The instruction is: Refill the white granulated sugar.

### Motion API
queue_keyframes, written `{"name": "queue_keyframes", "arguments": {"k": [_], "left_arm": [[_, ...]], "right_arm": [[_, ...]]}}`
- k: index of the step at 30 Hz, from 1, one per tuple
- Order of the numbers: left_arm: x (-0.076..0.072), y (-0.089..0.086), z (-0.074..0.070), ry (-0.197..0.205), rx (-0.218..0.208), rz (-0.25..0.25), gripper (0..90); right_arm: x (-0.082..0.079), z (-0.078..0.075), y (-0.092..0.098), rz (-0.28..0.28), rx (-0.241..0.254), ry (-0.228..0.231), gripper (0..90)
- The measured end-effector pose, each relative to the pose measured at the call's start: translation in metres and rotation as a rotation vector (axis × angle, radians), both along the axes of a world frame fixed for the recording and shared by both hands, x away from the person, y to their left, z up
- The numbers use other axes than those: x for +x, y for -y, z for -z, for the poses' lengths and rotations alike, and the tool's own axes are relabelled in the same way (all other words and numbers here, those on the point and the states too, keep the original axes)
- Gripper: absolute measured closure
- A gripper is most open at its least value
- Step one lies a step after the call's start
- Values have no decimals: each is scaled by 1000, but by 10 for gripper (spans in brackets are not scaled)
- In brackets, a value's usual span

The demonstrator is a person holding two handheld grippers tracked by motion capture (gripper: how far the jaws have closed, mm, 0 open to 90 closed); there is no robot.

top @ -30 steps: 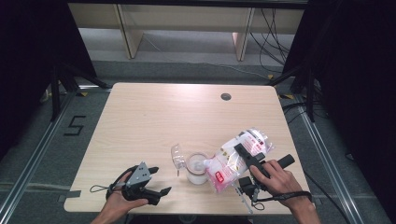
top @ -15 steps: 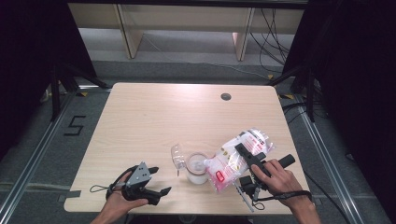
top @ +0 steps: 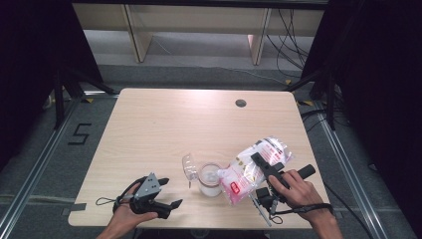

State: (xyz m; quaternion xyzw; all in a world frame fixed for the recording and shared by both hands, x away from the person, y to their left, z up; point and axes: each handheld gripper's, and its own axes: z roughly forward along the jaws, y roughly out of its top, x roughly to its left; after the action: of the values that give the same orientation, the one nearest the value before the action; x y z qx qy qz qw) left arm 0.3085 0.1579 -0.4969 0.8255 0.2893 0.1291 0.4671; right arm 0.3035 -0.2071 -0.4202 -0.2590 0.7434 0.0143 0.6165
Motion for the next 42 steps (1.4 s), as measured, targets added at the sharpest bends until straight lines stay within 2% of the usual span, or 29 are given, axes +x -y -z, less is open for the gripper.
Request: {"name": "queue_keyframes", "arguments": {"k": [9,10,12,14,15,19,21,37,39,40,41,42], "left_arm": [[1,-1,0,3,7,7,155],[1,0,0,1,6,5,155],[1,0,0,2,0,7,155],[1,-1,0,2,8,5,155],[0,0,0,0,-1,0,155],[1,-1,0,1,8,5,155],[0,0,0,-1,-4,3,155],[0,0,0,1,-7,-2,155],[1,-1,0,22,7,16,155],[1,-1,0,20,6,15,155],[0,0,0,1,-7,-3,155],[0,0,0,4,-5,-1,155]], "right_arm": [[0,1,0,-7,5,3,634],[1,-1,-1,-27,-14,18,634],[1,-1,-2,-32,-18,17,635],[1,-1,-1,-25,-13,9,635],[0,1,0,-5,7,3,635],[0,1,0,-7,3,2,636],[1,-1,-2,-34,-20,17,635],[0,1,-1,-12,1,4,637],[0,1,-1,-12,-2,3,637],[0,1,-1,-13,-3,4,637],[0,1,-1,-13,-2,1,637],[0,1,-1,-12,-3,3,637]]}}
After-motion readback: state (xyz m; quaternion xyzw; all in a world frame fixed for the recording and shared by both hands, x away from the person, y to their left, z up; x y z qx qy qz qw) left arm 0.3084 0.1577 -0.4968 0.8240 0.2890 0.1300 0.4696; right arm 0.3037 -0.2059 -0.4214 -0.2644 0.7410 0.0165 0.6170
